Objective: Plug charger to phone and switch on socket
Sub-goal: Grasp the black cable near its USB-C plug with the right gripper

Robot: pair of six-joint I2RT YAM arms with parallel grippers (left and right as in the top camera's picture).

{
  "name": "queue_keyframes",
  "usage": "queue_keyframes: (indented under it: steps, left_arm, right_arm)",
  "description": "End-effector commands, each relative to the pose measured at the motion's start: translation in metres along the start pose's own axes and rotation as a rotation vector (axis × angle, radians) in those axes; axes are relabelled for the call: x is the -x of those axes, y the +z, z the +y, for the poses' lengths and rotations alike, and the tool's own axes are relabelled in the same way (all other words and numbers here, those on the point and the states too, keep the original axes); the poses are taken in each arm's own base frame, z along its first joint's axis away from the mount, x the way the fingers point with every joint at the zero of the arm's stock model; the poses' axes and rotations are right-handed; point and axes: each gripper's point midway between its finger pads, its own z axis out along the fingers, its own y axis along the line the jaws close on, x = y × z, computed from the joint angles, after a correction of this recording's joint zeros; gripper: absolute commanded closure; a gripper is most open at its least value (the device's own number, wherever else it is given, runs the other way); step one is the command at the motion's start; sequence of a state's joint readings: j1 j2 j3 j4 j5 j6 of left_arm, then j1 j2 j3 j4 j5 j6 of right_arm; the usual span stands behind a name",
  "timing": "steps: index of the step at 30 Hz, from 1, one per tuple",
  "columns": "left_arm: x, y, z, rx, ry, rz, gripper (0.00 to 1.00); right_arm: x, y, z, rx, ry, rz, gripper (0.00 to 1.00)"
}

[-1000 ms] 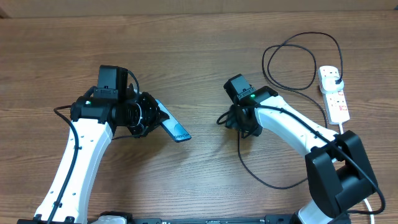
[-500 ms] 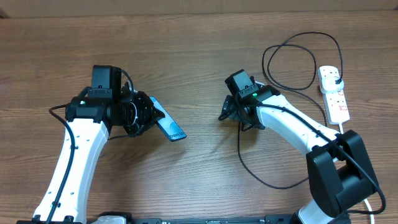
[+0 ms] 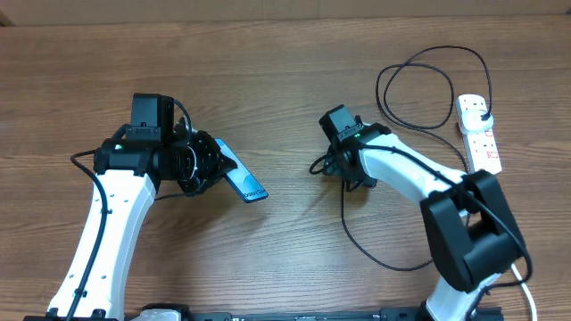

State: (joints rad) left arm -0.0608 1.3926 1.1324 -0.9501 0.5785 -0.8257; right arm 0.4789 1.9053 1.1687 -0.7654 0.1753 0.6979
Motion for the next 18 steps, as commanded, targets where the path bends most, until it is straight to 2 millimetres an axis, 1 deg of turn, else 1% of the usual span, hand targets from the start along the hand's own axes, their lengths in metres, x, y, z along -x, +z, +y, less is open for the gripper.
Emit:
queue_keyframes:
  steps: [1,2,3,9,12,15,18]
  left_arm:
    - [-0.0030,-0.0043,-0.0103,-0.044,0.045,0.017,0.92]
    - [-0.0031,-0.0043,-0.0103,-0.044,0.045,0.017,0.92]
    - [-0.0031,-0.0043,-0.0103,-0.044,0.045,0.017,0.92]
    - [-0.0040,-0.0044,-0.0111,-0.049,0.045,0.022,0.92]
    - [-0.0040,-0.0044,-0.0111,-0.049,0.045,0.022,0.92]
    - [-0.0046,-0.0044,-0.0115,-0.052,0.045,0.025,0.94]
    - [-0.0075,-0.0047,-0.0143,-0.068,0.049,0.042,0.96]
  right_arm:
    - [-0.0075,0.0132,-0.0047,-0.028,-0.023,0.036,0.30]
    - [-0.0096,0.0166,-0.0056,-0.035,-0.025,0.046,0.37]
    - [-0.0111,0.0180,-0.0055,-0.035,-0.026,0.054,0.42]
    - [-0.0126,0.0187,-0.0068,-0.041,-0.027,0.060,0.62]
    - [-0.0125,0.0188,-0.0068,-0.041,-0.027,0.060,0.68]
    - [-0.0124,0.0188,-0.0068,-0.041,-0.027,0.060,0.80]
    - [-0.0125,0.0188,-0.0068,-0.041,-0.026,0.060,0.90]
